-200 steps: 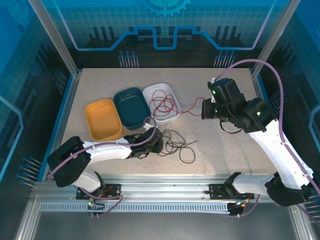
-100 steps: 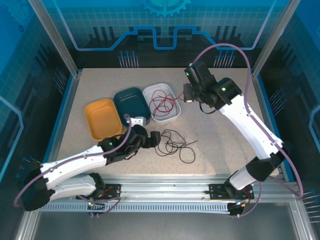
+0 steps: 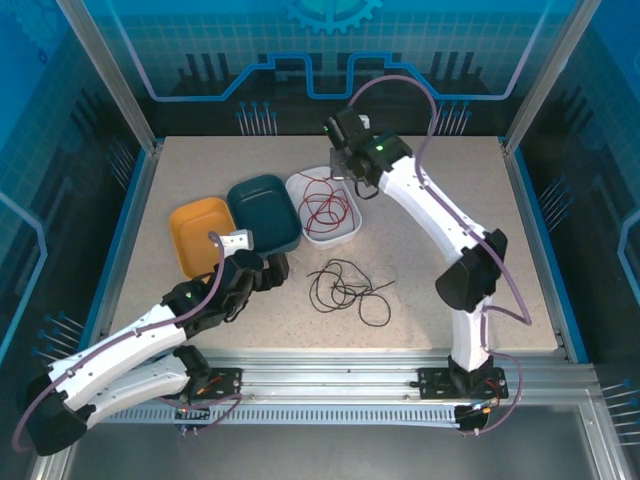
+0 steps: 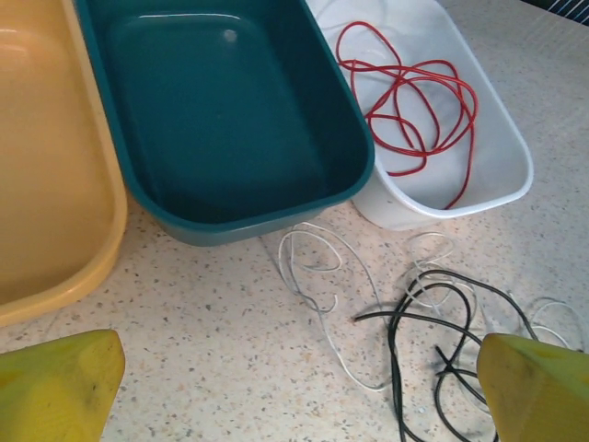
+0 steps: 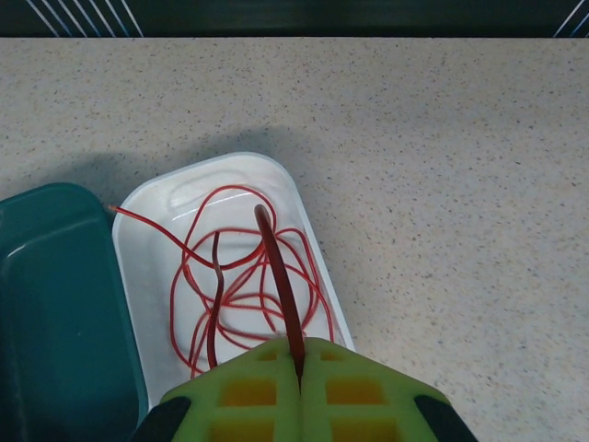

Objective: Untangle the cables

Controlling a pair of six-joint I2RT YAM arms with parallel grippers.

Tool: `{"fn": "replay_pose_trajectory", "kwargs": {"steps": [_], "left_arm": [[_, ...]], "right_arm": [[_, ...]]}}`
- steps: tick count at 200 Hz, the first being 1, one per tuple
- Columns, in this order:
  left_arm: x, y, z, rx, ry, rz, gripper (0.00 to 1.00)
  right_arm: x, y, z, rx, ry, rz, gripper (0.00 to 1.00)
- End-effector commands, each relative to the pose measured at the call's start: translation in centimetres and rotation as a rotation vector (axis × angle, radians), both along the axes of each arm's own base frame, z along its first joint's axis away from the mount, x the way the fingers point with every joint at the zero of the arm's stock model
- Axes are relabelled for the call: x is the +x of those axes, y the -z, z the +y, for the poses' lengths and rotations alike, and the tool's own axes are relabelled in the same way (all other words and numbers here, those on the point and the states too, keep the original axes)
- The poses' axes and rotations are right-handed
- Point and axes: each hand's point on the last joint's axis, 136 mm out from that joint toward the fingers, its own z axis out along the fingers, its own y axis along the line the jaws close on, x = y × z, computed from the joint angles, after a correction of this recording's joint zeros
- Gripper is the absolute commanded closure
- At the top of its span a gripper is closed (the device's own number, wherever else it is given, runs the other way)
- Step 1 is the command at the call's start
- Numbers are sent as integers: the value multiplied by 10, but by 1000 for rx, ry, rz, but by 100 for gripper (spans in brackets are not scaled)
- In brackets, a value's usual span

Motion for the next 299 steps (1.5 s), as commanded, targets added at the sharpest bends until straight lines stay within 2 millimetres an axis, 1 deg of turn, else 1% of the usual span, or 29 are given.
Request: {"fn": "replay_pose_trajectory", "kwargs": {"steps": [1, 18, 47, 77, 98, 126, 156, 180, 197, 219, 242, 268, 299], "left_arm": [[-3, 10, 12, 34, -16, 15, 1], [-3, 13, 11, 25, -15, 24, 1], [-1, 16, 10, 8, -2, 29, 1], [0, 19, 9, -1, 5, 38, 1], [-1, 22, 8, -5, 6, 46, 1], [-1, 24, 9, -13, 0, 50, 1], [0, 25, 7, -25, -3, 49, 1], [1, 25, 4, -31, 5, 50, 1], [1, 26, 3, -32, 11, 58, 1], [0, 28, 2, -37, 14, 68, 1], [0, 28, 1, -42, 12, 70, 1], [1, 29, -1, -50, 13, 71, 1], [2, 31, -3, -44, 19, 82, 1]], "right_arm": [[18, -1, -2, 28, 82, -29, 100], [24, 8, 4, 24, 98, -29, 100], [32, 23, 5, -21, 135, -29, 100], [35, 43, 3, -74, 143, 0, 100], [34, 53, 5, -92, 129, 22, 100], [24, 64, 7, -109, 109, 56, 100], [9, 74, 15, -107, 83, 75, 100], [0, 86, 20, -113, 80, 89, 100], [-6, 96, 21, -126, 84, 100, 98], [-11, 106, 23, -133, 88, 113, 93], [-17, 116, 26, -116, 81, 134, 93], [-22, 136, 32, -83, 70, 181, 96], [-26, 152, 40, -58, 50, 226, 96]]}}
